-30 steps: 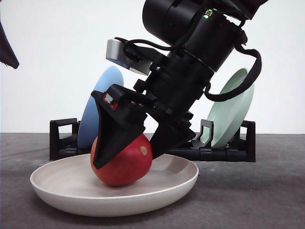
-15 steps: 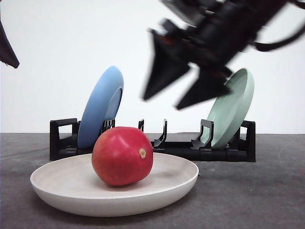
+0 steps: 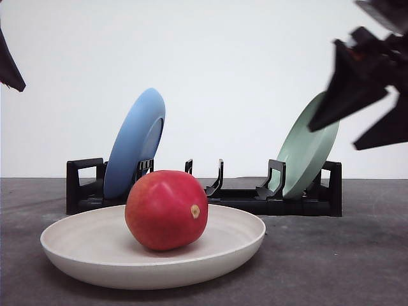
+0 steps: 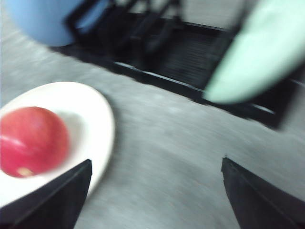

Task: Place pomegranate in white plate

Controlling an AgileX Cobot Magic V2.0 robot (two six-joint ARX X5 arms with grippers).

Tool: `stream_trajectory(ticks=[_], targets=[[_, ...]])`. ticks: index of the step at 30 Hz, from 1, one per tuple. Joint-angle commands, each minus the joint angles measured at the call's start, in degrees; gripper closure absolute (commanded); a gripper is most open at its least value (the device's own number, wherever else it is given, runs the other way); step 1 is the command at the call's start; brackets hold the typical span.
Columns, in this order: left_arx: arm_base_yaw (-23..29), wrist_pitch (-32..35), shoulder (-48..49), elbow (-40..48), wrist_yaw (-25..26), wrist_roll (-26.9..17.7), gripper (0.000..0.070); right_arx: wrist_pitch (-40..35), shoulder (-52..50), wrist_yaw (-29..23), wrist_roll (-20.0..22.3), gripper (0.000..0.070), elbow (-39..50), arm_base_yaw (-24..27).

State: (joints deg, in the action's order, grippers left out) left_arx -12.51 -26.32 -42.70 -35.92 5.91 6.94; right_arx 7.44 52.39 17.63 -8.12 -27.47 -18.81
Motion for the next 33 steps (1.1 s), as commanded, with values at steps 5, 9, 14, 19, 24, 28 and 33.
stream_trajectory(ticks=[5,9,14,19,24,28,33], targets=[[-0.1,-0.2,-0.3,-0.5,-0.1,0.0,0.0271,-2.2,-0.5,-0.9,-0.5,0.0179,0.1,0.7],[-0.1,-1.3,-0.3,-0.5,-0.1,0.0,0.0668,-2.3,-0.5,-1.4,-0.2,0.0696,0.1,0.7],[-0.1,-1.2,-0.2,-0.5,-0.1,0.0,0.0683,-2.4,-0.4,-1.2,-0.2,0.0663,0.1,0.7],[-0.1,-1.2,-0.2,-0.5,-0.1,0.0,0.0683,-2.4,-0.4,-1.2,-0.2,0.0663,0.1,0.7],[-0.1,-1.1,-0.2,-0.5,-0.1,0.0,0.0683,-2.4,-0.4,-1.2,-0.2,0.0663,0.1,0.7],[-0.1,-1.1,-0.8,-0.4,-0.1,-1.0,0.0683,-2.4,-0.4,-1.2,-0.2,0.0663,0.1,0.7],[1.2,3.7,6.3,4.6,-1.5,-3.2,0.0683,-2.4,-0.4,-1.2,-0.2,0.0663,0.1,0.7]])
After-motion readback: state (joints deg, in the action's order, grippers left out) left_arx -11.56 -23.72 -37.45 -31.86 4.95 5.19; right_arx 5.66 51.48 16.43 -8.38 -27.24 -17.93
